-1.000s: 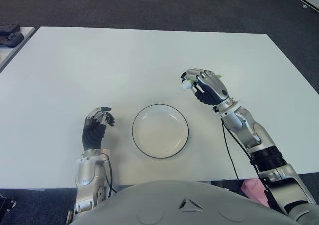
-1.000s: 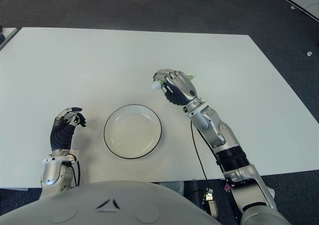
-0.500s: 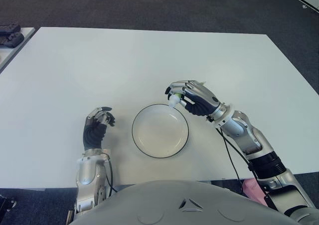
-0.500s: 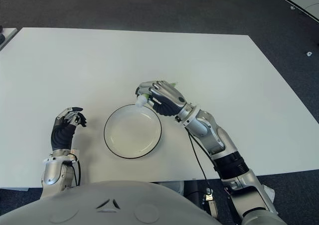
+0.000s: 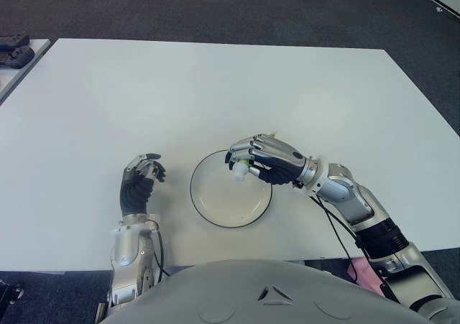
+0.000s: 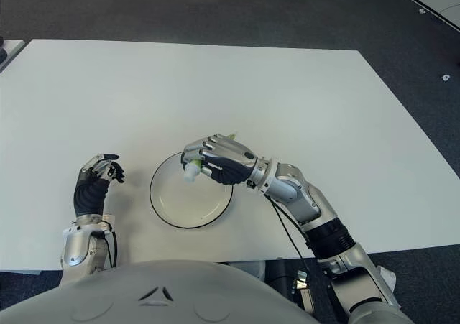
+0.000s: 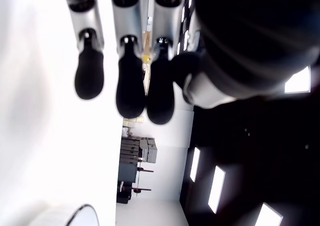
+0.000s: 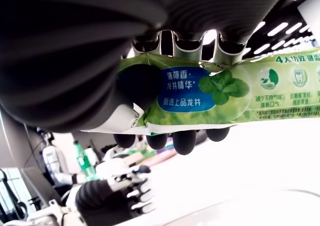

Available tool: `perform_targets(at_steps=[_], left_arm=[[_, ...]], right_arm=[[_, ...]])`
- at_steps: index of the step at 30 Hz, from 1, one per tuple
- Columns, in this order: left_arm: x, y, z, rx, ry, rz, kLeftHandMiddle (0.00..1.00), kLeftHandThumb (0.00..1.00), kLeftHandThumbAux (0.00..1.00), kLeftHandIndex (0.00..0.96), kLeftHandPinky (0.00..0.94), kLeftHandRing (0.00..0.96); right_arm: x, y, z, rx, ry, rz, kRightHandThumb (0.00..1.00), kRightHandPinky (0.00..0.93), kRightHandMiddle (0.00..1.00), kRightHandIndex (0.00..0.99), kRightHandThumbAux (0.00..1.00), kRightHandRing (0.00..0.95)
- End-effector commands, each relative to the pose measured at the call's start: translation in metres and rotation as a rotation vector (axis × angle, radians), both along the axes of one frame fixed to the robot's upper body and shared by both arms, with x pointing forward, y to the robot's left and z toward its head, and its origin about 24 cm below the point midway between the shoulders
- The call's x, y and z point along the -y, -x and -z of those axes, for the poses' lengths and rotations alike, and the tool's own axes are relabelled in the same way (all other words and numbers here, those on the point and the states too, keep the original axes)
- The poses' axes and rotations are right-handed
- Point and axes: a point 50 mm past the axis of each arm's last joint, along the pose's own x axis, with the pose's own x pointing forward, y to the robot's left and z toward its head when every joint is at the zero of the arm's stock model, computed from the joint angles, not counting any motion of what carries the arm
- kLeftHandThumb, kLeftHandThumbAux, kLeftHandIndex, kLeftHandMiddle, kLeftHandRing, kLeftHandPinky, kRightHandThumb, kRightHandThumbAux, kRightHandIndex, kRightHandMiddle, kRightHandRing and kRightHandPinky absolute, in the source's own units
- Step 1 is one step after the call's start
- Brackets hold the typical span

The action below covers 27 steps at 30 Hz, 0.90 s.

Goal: Put the toothpaste on the table into the plate.

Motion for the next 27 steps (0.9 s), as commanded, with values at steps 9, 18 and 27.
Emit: perform_targets(at_steps=[9, 18, 27], left_arm=[[0.004, -0.002, 0.001, -0.012, -0.001, 0.008, 0.635, 0.705, 0.717, 0.439, 0.624, 0.633], [0.005, -0.001, 0.0, -0.01, 0.002, 0.008, 0.63, 0.705, 0.717, 0.439, 0.633, 0.632], [0.005, 0.0, -0.001, -0.009, 0.015, 0.006, 0.623, 0.705, 0.718, 0.438, 0.629, 0.63]], right_arm=[[-0.001, 0.003, 0.011, -0.04, 0.042, -0.046, 1.0, 0.481, 0.448, 0.424, 0.668, 0.443], [-0.001, 0.0, 0.035, -0.033, 0.203, -0.021, 1.0, 0.461, 0.407, 0.453, 0.674, 0.422], [-0.004, -0.006, 0.035, 0.031, 0.263, -0.035, 0.727, 0.171, 0.111, 0.151, 0.669, 0.101]])
